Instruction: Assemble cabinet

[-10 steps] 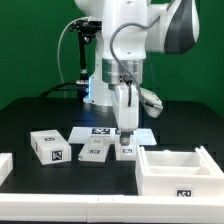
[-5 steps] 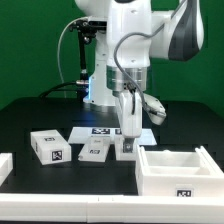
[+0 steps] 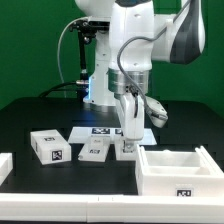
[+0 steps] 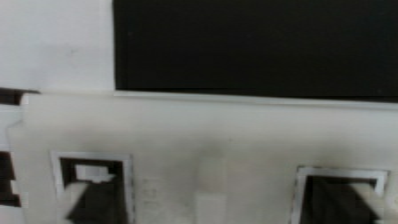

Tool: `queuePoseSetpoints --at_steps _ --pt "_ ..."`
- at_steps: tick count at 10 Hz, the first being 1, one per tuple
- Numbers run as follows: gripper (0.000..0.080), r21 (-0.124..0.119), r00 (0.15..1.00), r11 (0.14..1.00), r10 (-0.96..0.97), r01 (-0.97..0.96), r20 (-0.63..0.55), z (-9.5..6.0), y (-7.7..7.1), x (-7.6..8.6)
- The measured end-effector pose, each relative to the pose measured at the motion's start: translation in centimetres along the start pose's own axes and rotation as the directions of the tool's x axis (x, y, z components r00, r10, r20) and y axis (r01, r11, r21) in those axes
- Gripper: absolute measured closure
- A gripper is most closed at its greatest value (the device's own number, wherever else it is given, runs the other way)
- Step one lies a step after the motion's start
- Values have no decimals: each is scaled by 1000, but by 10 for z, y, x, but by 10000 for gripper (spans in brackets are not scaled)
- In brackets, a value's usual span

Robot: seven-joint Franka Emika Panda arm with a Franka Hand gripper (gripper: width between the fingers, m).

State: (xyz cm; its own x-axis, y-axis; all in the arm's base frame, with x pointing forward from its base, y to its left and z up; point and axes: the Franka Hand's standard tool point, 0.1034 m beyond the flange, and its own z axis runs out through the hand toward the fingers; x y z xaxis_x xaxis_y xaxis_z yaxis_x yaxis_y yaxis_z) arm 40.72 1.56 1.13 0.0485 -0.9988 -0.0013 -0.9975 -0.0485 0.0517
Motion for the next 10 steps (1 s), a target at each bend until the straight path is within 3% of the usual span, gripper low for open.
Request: queuePoseSetpoints --at_steps 2,3,4,6,8,9,10 --pt "585 -1 1000 1000 0 0 0 0 0 0" --pt "585 -1 1000 1000 -2 2 5 -1 0 -2" --pt "735 9 1000 1000 -8 8 17 -8 -3 -8" --pt "735 -1 997 1000 -20 20 76 -27 -6 -31" --pt "735 -34 991 999 -6 11 136 -46 -7 -62" --pt "735 -33 989 999 18 -13 145 -52 -10 -68" --pt "735 -55 987 998 40 -31 157 -53 -11 -75"
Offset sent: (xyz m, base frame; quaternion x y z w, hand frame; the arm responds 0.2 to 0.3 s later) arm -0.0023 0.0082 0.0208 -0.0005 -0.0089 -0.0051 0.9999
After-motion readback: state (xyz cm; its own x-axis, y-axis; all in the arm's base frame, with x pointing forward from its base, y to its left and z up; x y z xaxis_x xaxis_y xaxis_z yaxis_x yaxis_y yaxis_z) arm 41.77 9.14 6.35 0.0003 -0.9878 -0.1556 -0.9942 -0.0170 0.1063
